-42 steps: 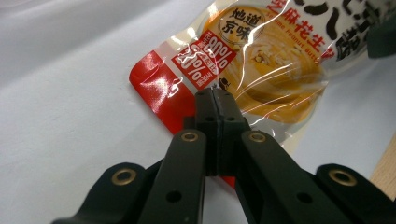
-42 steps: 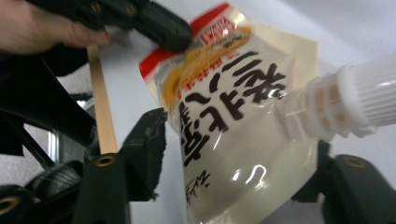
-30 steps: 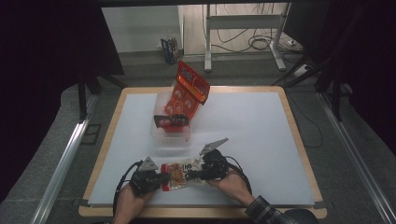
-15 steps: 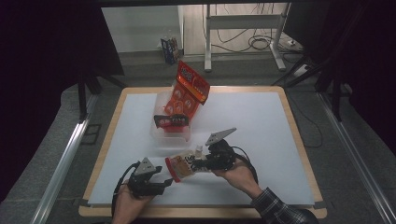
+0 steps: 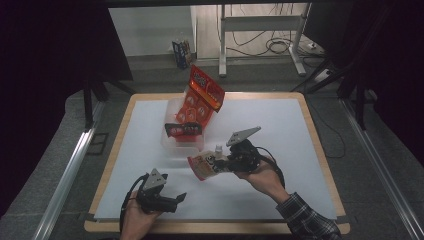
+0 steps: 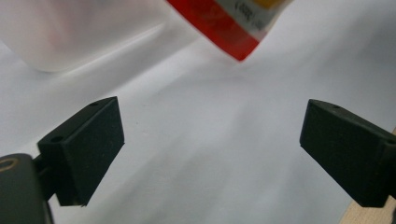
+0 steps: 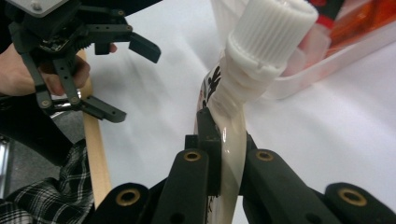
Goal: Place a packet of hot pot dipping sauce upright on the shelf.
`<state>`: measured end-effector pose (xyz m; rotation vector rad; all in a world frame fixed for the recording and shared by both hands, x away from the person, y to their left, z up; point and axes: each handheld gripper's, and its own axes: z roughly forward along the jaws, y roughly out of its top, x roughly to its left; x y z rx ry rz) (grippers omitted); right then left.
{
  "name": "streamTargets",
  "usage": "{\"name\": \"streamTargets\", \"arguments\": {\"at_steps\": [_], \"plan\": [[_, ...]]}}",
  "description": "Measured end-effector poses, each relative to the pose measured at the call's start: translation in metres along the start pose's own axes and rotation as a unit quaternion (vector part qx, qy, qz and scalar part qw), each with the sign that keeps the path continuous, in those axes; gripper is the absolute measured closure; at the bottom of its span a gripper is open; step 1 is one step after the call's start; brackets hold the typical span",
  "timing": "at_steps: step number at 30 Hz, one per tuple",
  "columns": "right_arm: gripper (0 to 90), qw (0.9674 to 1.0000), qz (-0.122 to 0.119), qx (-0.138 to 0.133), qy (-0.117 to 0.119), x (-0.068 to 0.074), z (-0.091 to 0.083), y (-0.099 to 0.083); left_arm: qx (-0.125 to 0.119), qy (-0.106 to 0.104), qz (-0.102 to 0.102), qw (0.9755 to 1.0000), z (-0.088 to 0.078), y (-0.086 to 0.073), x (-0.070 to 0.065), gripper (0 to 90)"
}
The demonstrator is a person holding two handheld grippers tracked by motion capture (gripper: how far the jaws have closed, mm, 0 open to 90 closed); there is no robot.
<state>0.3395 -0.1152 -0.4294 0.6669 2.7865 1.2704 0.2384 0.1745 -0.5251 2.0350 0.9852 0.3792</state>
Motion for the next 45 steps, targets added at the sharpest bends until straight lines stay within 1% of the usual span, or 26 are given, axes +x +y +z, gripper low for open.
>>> {"name": "streamTargets", "arguments": {"at_steps": [7,10,12,22,25,27,28,34,40,45], "plan": [[87.7,0.9999,-0.003,0.003,-0.016,-0.009,-0.015,0.004,-0.001,-0.002,-0.001,1.0000,-0.002,0.001,0.000,4.3],[87.7,0.9996,-0.001,0.002,-0.028,-0.014,-0.020,0.006,-0.002,-0.003,-0.004,1.0000,-0.002,0.001,0.000,4.1],[87.8,0.9996,0.002,0.001,-0.030,-0.017,-0.022,0.007,-0.003,-0.003,-0.005,1.0000,-0.002,0.001,0.000,3.9],[88.0,0.9991,0.001,-0.001,-0.042,-0.023,-0.034,0.009,0.000,0.000,-0.005,1.0000,-0.002,0.001,0.000,3.7],[88.0,0.9985,0.000,-0.005,-0.054,-0.025,-0.038,0.011,0.003,0.001,-0.004,1.0000,-0.001,0.001,0.000,3.6],[88.0,0.9983,0.002,-0.008,-0.057,-0.028,-0.040,0.012,0.005,0.001,-0.003,1.0000,-0.001,0.001,-0.001,3.4],[88.0,0.9983,0.003,-0.009,-0.057,-0.030,-0.040,0.014,0.005,0.001,-0.005,1.0000,-0.001,0.001,-0.001,3.4],[88.0,0.9986,-0.013,-0.013,-0.050,-0.035,-0.033,0.026,0.008,0.003,-0.006,0.9999,-0.001,0.000,0.001,2.6],[88.0,0.9988,-0.026,-0.016,-0.038,-0.040,-0.025,0.041,0.010,0.015,0.003,0.9998,0.001,-0.002,0.001,0.5],[88.1,0.9982,-0.045,-0.013,-0.038,-0.041,-0.018,0.055,0.010,0.018,0.008,0.9997,0.001,-0.002,0.001,0.1]]}}
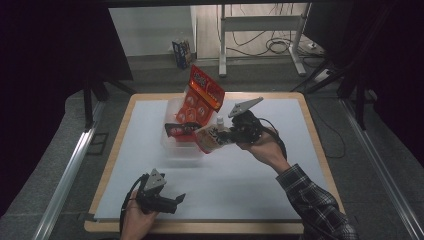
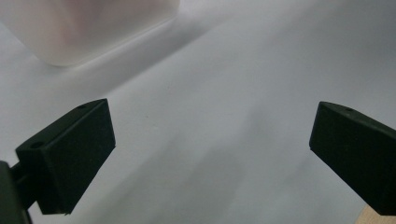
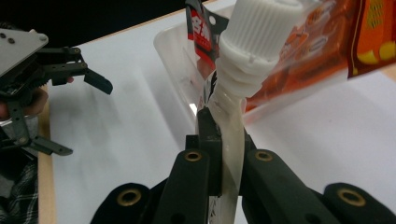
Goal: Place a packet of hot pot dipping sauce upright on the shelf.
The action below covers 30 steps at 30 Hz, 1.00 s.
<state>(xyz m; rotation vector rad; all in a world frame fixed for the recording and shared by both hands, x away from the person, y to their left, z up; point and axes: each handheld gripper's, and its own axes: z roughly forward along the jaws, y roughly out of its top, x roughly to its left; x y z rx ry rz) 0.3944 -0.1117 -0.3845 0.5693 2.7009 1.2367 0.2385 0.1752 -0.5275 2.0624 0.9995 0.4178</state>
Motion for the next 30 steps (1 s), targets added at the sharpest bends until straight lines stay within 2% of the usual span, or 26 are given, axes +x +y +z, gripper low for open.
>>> {"name": "streamTargets", "arguments": {"at_steps": [4,10,14,19,25,30], "plan": [[88.1,0.9999,-0.016,-0.002,0.005,0.000,0.007,0.009,-0.001,0.001,-0.001,1.0000,0.000,0.000,0.000,0.0],[88.1,0.9990,-0.035,0.002,0.027,0.002,0.019,0.020,-0.001,0.001,0.001,1.0000,0.000,0.000,0.000,0.0],[88.0,0.9974,-0.055,0.020,0.042,0.004,0.031,0.028,-0.001,0.001,0.001,1.0000,-0.001,0.000,0.000,0.0],[88.0,0.9953,-0.067,0.044,0.055,0.004,0.045,0.036,0.000,0.000,0.001,1.0000,-0.001,0.000,0.000,0.0],[88.0,0.9930,-0.070,0.073,0.062,0.002,0.061,0.041,0.002,0.000,0.002,1.0000,-0.001,0.000,0.000,0.0],[87.8,0.9918,-0.066,0.094,0.057,0.000,0.075,0.045,0.003,0.001,0.002,1.0000,0.000,0.000,0.000,0.0]]}}
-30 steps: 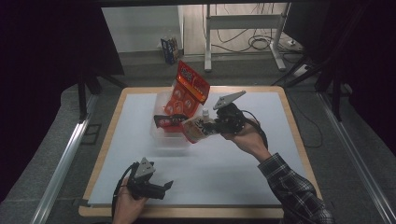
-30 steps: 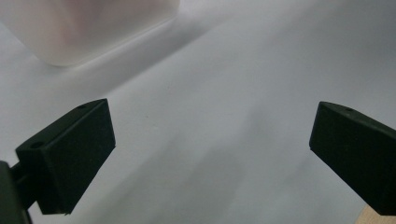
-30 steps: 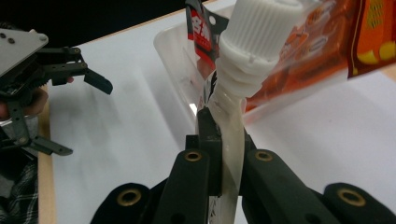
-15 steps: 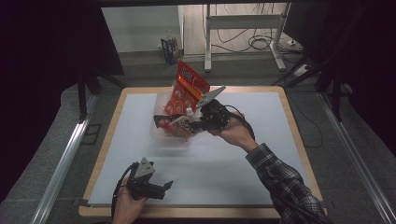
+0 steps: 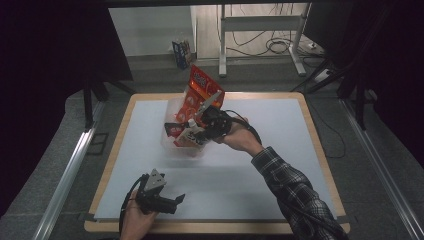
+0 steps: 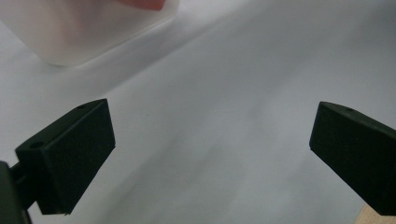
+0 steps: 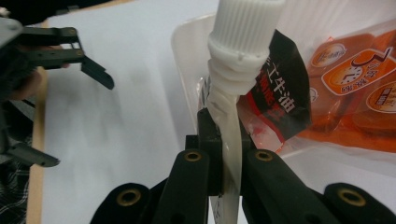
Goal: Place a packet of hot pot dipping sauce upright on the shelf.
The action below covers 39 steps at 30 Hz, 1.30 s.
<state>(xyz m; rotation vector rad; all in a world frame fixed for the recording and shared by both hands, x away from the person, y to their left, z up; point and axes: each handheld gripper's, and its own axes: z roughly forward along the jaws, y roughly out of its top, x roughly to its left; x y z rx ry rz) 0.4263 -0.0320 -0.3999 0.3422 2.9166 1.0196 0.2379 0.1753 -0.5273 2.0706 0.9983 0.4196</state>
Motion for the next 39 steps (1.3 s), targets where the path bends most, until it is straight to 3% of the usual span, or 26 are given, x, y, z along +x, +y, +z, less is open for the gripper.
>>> {"name": "streamTargets", "arguments": {"at_steps": [4,15,19,27,39], "plan": [[87.4,0.9999,-0.001,0.014,-0.006,0.000,0.013,0.004,0.000,0.000,0.000,1.0000,0.000,0.000,0.000,0.0],[86.0,0.9999,-0.001,0.004,-0.012,0.007,0.038,0.026,0.002,0.001,0.002,1.0000,0.000,0.000,-0.001,0.0],[77.8,1.0000,0.006,-0.006,-0.005,0.009,0.048,0.030,0.001,0.001,0.002,1.0000,-0.001,0.000,-0.001,0.0],[62.3,0.9993,0.007,-0.032,-0.020,0.010,0.032,0.030,0.000,0.000,0.002,1.0000,-0.001,0.000,-0.001,0.2],[46.6,0.9983,0.013,-0.050,-0.027,0.010,0.019,0.017,0.003,0.000,0.002,1.0000,0.000,0.000,-0.002,0.6]]}}
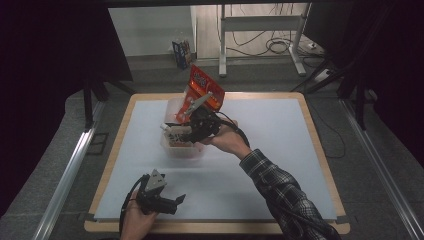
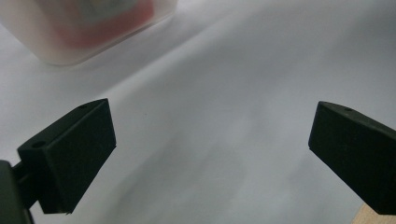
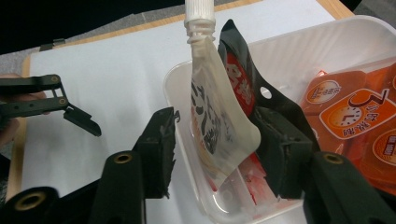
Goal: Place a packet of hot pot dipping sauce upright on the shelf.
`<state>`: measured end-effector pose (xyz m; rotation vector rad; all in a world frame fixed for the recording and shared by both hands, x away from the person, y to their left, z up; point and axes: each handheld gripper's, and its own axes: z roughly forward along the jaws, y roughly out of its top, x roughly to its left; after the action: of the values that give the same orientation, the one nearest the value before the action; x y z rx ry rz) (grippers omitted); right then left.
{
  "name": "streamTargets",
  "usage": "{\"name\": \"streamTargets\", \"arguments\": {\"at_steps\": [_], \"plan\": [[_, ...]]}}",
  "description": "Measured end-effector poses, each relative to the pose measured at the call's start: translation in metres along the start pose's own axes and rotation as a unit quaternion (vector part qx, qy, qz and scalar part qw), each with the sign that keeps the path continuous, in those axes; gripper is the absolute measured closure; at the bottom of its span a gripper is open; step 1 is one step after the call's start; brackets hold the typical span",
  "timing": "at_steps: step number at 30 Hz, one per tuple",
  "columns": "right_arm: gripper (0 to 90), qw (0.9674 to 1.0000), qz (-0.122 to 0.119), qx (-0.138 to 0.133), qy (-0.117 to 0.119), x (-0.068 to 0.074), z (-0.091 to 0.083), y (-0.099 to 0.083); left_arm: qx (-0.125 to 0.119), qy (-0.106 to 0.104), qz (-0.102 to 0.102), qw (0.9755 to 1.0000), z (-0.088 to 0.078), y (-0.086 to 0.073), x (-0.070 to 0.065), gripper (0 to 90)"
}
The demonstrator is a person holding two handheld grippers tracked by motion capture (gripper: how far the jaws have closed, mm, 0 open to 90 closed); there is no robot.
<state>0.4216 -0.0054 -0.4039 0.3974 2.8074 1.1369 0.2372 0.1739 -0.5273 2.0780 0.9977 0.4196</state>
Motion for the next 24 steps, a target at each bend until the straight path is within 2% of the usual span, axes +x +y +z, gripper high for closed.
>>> {"name": "streamTargets", "arguments": {"at_steps": [15,24], "plan": [[33.4,1.0000,-0.002,-0.005,-0.005,0.001,-0.007,-0.009,-0.001,0.001,0.003,1.0000,0.000,0.000,-0.001,1.0],[25.8,0.9998,0.015,-0.011,-0.005,0.000,-0.012,-0.016,-0.003,0.005,0.001,1.0000,0.000,0.000,0.000,0.9]]}}
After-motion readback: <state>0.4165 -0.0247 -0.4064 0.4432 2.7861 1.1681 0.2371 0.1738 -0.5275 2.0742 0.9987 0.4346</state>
